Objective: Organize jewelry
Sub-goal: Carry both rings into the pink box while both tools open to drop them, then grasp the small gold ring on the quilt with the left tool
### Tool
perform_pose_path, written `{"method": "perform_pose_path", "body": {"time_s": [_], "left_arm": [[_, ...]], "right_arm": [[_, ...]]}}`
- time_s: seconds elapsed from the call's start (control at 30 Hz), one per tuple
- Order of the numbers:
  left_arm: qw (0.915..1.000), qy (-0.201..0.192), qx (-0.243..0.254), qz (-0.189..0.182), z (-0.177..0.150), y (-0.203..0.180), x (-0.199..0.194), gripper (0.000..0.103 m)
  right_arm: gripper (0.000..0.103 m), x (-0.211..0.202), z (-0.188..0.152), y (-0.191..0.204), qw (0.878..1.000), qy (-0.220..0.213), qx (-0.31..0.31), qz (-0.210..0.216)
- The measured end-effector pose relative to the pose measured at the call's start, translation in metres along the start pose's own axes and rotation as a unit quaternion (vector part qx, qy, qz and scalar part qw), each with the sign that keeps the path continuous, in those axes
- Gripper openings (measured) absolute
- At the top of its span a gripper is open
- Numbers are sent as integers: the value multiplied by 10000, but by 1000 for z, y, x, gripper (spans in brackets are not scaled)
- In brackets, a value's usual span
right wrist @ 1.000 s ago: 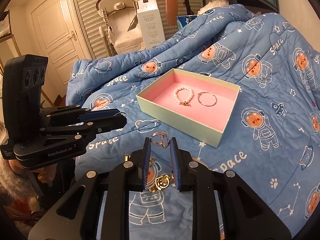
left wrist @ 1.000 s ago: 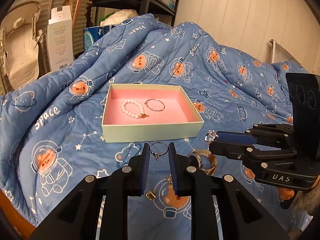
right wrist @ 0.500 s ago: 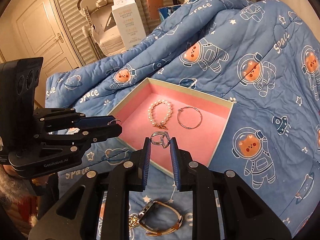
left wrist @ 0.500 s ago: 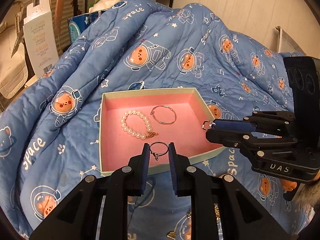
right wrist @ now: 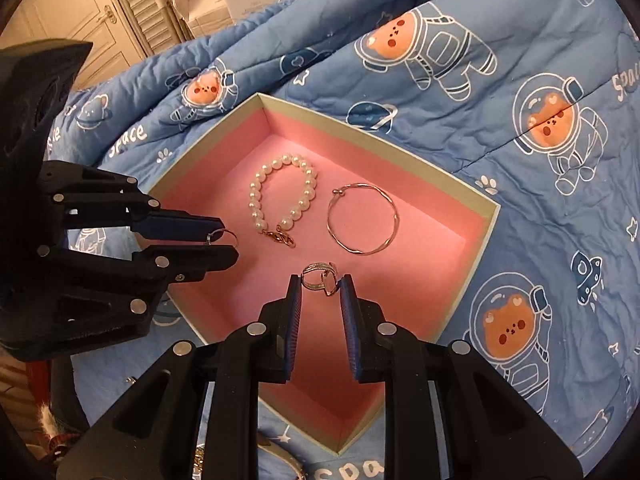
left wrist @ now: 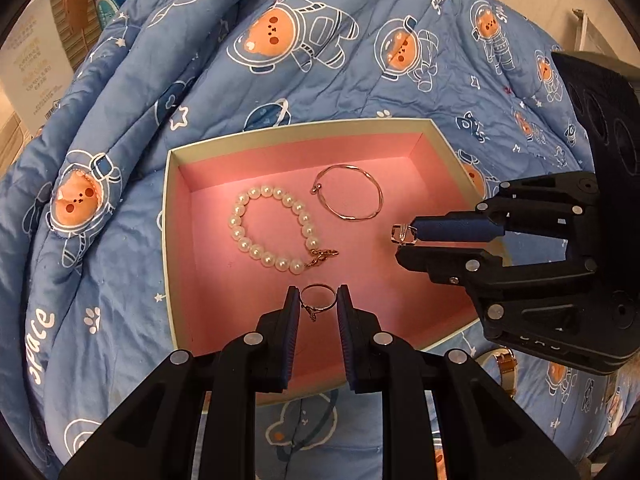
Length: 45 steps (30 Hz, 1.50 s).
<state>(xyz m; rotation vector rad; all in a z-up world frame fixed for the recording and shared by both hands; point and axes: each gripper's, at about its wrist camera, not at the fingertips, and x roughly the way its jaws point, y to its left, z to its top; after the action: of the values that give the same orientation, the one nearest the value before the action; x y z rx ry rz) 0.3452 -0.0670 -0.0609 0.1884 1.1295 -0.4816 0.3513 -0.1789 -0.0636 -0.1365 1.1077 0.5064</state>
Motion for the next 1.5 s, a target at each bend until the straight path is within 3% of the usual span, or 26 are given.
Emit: {"method": "perform_pose_path", "body": {"time_s": [0.37,0.43,0.5,0.67,0.77,0.83,0.9,0.93,0.97,1.0,1.3,1.5], "left_arm": [[10000,58,-25,60,-2,4,8,20],[10000,23,-16,69,-3,4,7,27],[10000,-37,23,83,-4,3,4,32],[9994,-310,107,89,-5,1,-15,48],[9984,-569,39,55,-8,3,-33,59],[9965,-815,-9,198,-15,5,-47,78],[9935,-1097,-28,307,-27,6,-63,88],[9922,-1199,-45,344,-34,6,-69,91],[9910,-1280,-79,380,-42,6,-74,92],[9899,-1348,-130,423,-52,6,-79,94],[9841,-1623,-392,608,-131,-3,-88,95],[9825,-1656,-619,591,-167,-13,-87,95]], "right_arm": [[21,15,8,1,9986,261,-396,-224],[24,16,9,1,9984,274,-438,-240],[44,14,10,1,9984,223,-457,-253],[47,-2,15,1,9977,-54,-589,-323],[57,-17,14,0,9973,-265,-572,-366],[58,-29,10,0,9968,-449,-508,-426],[60,-41,3,0,9962,-604,-431,-446],[63,-47,0,2,9959,-685,-375,-461],[73,-55,-6,3,9954,-791,-305,-451],[74,-61,-9,5,9946,-914,-243,-438],[74,-105,-76,35,9894,-1437,94,-211],[74,-107,-119,51,9896,-1373,426,68]]}}
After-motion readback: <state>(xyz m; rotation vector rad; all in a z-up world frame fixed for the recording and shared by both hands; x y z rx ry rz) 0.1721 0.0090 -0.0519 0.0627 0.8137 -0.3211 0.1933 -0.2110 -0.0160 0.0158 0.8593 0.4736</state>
